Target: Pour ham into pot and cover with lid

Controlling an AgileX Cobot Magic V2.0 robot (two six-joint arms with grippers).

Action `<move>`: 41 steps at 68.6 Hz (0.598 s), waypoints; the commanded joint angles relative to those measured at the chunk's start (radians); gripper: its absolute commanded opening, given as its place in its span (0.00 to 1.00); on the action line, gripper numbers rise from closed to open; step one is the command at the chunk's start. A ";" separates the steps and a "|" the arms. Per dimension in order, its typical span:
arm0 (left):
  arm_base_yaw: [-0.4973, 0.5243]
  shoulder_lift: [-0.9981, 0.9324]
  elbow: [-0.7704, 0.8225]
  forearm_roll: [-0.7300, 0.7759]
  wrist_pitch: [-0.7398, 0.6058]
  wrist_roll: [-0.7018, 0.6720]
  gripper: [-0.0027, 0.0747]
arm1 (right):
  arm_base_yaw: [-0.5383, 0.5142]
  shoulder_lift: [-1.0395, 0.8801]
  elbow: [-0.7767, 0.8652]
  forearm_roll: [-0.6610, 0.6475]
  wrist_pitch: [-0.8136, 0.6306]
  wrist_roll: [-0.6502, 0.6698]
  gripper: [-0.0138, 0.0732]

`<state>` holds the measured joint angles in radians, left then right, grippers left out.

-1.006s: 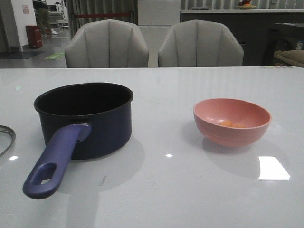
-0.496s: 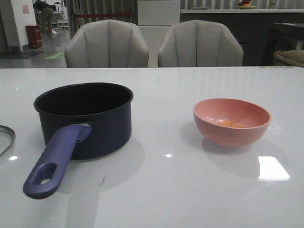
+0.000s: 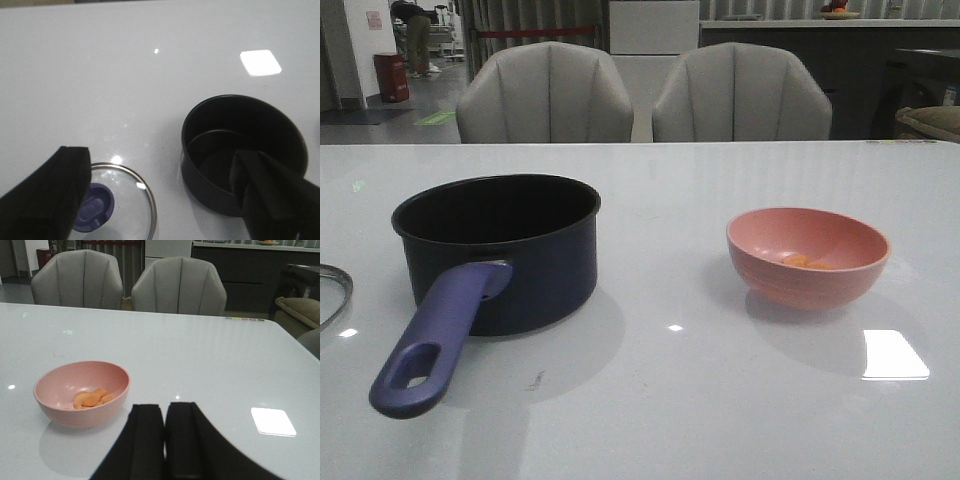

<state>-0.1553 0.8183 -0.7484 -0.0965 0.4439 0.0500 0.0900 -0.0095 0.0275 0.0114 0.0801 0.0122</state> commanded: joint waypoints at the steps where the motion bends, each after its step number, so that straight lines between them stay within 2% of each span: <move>1: -0.047 -0.129 0.058 -0.003 -0.139 -0.003 0.82 | -0.005 -0.021 -0.006 -0.011 -0.080 -0.005 0.35; 21: -0.147 -0.483 0.269 -0.013 -0.174 -0.003 0.82 | -0.005 -0.021 -0.006 -0.011 -0.080 -0.005 0.35; 41: -0.187 -0.694 0.396 -0.072 -0.155 -0.003 0.82 | -0.005 -0.021 -0.006 -0.011 -0.100 -0.005 0.35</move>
<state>-0.3258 0.1535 -0.3489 -0.1452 0.3735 0.0504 0.0900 -0.0095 0.0275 0.0114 0.0801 0.0122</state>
